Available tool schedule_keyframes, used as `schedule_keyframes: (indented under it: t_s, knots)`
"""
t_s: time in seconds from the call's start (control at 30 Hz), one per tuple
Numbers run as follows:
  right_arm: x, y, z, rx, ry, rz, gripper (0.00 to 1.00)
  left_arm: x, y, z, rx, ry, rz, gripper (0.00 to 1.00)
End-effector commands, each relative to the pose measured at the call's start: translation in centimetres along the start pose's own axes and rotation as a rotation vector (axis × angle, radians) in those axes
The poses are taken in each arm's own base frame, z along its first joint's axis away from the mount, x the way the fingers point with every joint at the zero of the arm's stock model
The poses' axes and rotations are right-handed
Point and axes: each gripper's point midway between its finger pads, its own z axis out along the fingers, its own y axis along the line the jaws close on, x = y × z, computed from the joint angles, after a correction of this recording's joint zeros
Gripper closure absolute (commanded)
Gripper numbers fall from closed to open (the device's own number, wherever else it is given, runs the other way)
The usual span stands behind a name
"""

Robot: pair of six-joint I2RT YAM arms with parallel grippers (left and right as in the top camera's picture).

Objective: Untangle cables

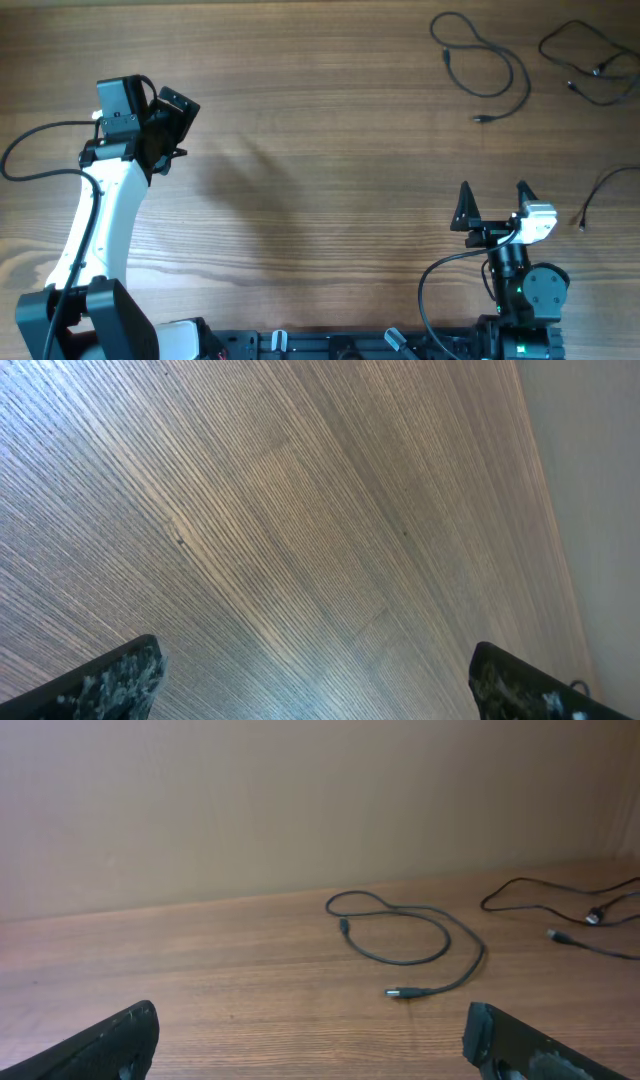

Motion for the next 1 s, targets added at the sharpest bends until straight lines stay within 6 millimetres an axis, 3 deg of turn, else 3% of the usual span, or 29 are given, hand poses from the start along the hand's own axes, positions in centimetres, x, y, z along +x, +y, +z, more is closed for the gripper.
schedule_keyframes:
  t_s: [0.0,0.8,0.97]
  knots:
    - [-0.39,-0.16,-0.08,0.012,-0.019,-0.024,0.0,-0.34,0.17,-0.23,-0.003,-0.014,0.012,0.0]
    - [-0.39,-0.16,-0.08,0.012,-0.019,-0.024,0.0,-0.24,0.32,-0.04,-0.009,-0.01,0.012,0.0]
    - [-0.39,-0.16,-0.08,0.012,-0.019,-0.024,0.0,-0.29,-0.49,-1.03,0.02,-0.026,0.022,0.0]
